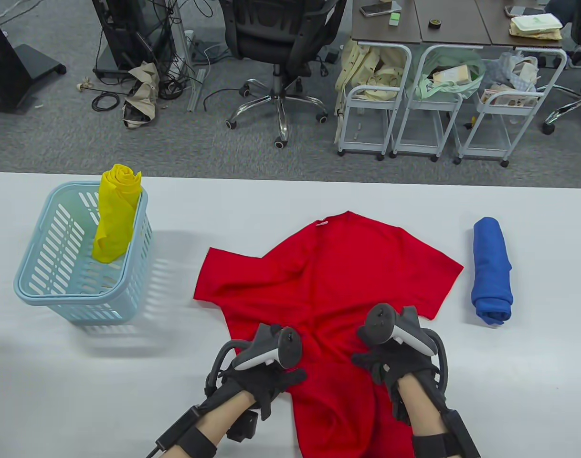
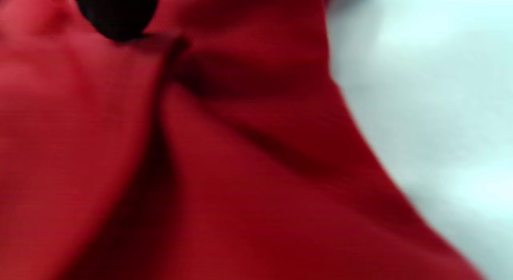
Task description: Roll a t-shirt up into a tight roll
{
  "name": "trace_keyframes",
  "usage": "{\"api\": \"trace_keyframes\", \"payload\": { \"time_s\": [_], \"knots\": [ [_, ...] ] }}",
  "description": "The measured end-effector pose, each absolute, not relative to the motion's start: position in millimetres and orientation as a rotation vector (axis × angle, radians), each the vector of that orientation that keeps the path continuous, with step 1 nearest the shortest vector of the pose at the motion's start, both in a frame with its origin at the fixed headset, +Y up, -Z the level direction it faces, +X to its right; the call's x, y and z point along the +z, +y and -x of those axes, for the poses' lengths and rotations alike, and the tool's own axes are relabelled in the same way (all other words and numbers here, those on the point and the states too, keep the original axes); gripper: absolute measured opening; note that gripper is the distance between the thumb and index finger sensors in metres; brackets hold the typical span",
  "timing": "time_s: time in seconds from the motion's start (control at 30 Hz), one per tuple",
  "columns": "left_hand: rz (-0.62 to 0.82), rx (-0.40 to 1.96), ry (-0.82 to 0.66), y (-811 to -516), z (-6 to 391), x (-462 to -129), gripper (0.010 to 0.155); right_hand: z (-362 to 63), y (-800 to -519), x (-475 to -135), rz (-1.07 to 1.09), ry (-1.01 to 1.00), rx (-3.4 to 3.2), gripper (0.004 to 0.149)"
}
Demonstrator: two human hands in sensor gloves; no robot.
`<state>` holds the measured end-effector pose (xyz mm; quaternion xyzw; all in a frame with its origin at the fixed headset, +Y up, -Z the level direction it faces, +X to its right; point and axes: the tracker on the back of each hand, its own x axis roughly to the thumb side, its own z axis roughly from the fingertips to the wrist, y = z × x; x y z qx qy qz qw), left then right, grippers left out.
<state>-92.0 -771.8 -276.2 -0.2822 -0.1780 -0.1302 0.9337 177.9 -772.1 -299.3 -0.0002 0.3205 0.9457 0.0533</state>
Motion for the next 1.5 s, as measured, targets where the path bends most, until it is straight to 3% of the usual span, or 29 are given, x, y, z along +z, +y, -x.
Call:
{"api": "trace_keyframes", "payload": {
  "time_s": [0.13, 0.23, 0.3, 0.37, 0.47, 0.57, 0.67, 0.73, 0.8, 0.87, 1.03, 1.13, 1.23, 1.33, 1.5],
  "knots": [
    [0.653, -0.15, -0.168, -763, 151, -305, 0.089, -207, -777, -304, 0.138, 0.908, 2.788, 0.086],
    [0.633, -0.173, 0.017, -751, 195, -318, 0.084, -224, -778, -308, 0.186, 0.869, 2.726, 0.085],
    [0.55, -0.225, 0.076, -739, 199, -316, 0.076, -223, -778, -310, 0.195, 0.856, 2.735, 0.083],
    [0.45, -0.218, 0.029, -728, 180, -308, 0.072, -218, -776, -311, 0.195, 0.852, 2.774, 0.082],
    [0.358, -0.087, -0.233, -722, 118, -284, 0.07, -212, -776, -315, 0.184, 0.846, 2.788, 0.08],
    [0.407, 0.013, -0.46, -741, 57, -260, 0.076, -213, -777, -315, 0.183, 0.839, 2.777, 0.08],
    [0.46, -0.174, -0.497, -767, 28, -257, 0.078, -217, -777, -314, 0.189, 0.826, 2.763, 0.08],
    [0.558, -0.325, -0.494, -772, 41, -265, 0.078, -223, -776, -314, 0.211, 0.813, 2.753, 0.078],
    [0.657, -0.159, -0.443, -767, 68, -272, 0.08, -228, -776, -315, 0.219, 0.801, 2.724, 0.077],
    [0.728, -0.167, -0.393, -761, 99, -278, 0.079, -231, -776, -316, 0.23, 0.785, 2.723, 0.076],
    [0.693, -0.205, -0.155, -745, 162, -295, 0.077, -227, -773, -317, 0.28, 0.744, 2.78, 0.073],
    [0.677, -0.094, -0.139, -735, 177, -299, 0.07, -217, -757, -308, 0.355, 0.704, 2.967, 0.074],
    [0.657, 0.004, -0.162, -728, 182, -298, 0.064, -198, -736, -296, 0.242, 0.652, 3.004, 0.076],
    [0.638, 0.082, -0.169, -730, 182, -299, 0.062, -166, -736, -288, -0.017, 0.856, 2.921, 0.084],
    [0.629, 0.004, -0.15, -740, 180, -301, 0.062, -157, -766, -287, -0.082, 1.122, 2.973, 0.113]
  ]
}}
